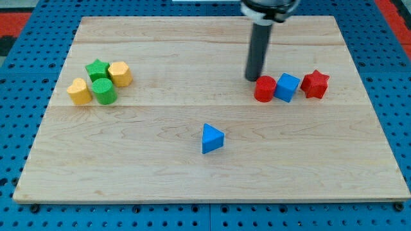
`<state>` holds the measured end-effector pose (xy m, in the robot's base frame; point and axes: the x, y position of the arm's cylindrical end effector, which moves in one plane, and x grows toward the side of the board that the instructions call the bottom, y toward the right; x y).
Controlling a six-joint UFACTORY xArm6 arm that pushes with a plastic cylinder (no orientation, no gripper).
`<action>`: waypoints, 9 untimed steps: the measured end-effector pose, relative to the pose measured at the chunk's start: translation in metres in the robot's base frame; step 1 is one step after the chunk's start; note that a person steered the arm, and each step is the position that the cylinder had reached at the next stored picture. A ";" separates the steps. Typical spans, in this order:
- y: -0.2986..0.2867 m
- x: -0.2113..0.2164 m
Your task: Slide the blue triangle closer to the red circle
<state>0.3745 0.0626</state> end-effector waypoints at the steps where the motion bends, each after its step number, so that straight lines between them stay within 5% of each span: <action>1: -0.067 0.016; 2: -0.061 0.116; 6: -0.110 0.219; 9: 0.034 0.107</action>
<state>0.4814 0.0968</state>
